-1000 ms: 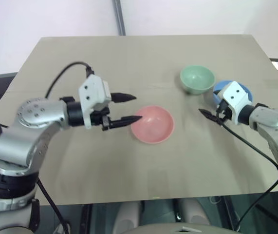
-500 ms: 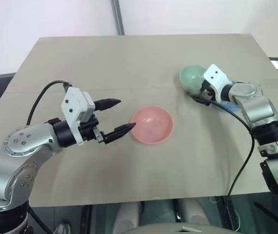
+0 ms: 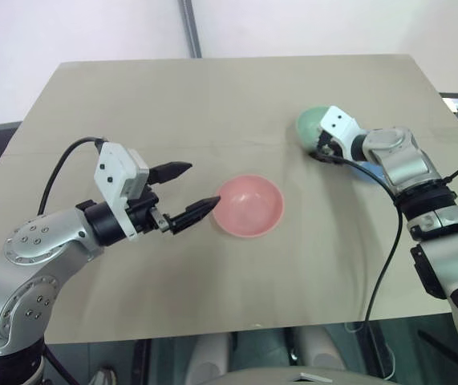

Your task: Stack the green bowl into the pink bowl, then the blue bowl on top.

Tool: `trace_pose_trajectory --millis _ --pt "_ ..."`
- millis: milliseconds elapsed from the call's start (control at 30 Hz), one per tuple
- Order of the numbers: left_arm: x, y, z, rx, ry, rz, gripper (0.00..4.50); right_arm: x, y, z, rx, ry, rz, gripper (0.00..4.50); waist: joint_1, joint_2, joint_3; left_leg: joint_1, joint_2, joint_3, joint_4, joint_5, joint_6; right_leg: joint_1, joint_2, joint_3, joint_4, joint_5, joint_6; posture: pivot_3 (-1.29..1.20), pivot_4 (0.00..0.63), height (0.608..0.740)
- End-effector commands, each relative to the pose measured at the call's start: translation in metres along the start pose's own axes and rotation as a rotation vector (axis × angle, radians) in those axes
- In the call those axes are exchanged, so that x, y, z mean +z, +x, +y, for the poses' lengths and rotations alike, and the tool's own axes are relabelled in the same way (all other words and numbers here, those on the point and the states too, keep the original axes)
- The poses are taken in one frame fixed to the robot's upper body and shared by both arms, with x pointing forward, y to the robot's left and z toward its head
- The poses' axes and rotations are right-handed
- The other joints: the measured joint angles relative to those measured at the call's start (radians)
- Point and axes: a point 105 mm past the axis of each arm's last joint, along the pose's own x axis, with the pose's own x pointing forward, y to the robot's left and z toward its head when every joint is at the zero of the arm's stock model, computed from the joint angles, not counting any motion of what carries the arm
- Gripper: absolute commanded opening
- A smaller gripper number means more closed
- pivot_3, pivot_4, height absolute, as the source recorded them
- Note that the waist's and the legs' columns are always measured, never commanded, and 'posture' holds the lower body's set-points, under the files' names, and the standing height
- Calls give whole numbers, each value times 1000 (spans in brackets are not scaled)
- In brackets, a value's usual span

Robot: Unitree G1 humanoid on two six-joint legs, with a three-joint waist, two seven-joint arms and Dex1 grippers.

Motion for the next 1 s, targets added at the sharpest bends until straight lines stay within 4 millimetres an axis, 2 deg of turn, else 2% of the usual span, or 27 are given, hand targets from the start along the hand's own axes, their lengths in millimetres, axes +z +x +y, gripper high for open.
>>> trace_pose_trajectory --millis 33,167,267,433,500,600,733,867,1000 --pt "8 -3 -5 -10 40 -21 4500 18 -4 -6 -9 -63 -48 178 0 0 0 0 0 0 0 0 0 0 0 0 0 0 0 0 150 740" --pt "7 -2 -7 -42 26 -17 4500 26 -9 -3 -5 -141 -88 74 0 0 0 0 0 0 0 0 0 0 0 0 0 0 0 0 150 740" --pt "6 -2 -7 -68 20 -12 4500 40 -19 -1 12 -182 -153 74 1 1 0 0 0 0 0 0 0 -1 0 0 0 0 0 0 150 740" --pt "1 -9 -3 -136 18 20 4500 70 -55 16 71 -297 -290 74 3 1 1 -1 0 0 -2 0 0 -1 0 0 -2 0 0 0 150 740" --pt "0 -13 4 -123 24 26 4500 80 -69 35 148 -297 -359 74 3 1 1 -1 0 0 -2 0 0 -1 0 0 -3 0 0 0 150 740" --pt "5 -22 16 -102 47 -62 4500 86 -90 69 289 -325 -429 74 7 1 1 -1 1 -1 -5 0 0 0 0 -1 -5 0 0 0 150 740" --pt "4 -43 22 -212 -25 -69 4500 99 -103 115 453 -354 -500 74 4 1 1 -1 1 -1 -7 0 0 -1 -1 -1 -6 0 0 0 150 740" --pt "4 -61 20 -339 -37 -43 4500 106 -100 154 556 -432 -553 74 2 1 1 0 1 -1 -8 -1 1 -1 0 -2 -6 0 0 0 150 740" --pt "1 -71 17 -419 -26 11 4500 104 -95 163 601 -471 -548 74 7 2 1 0 0 -2 -8 -1 1 0 -1 -3 -6 0 0 0 150 740"
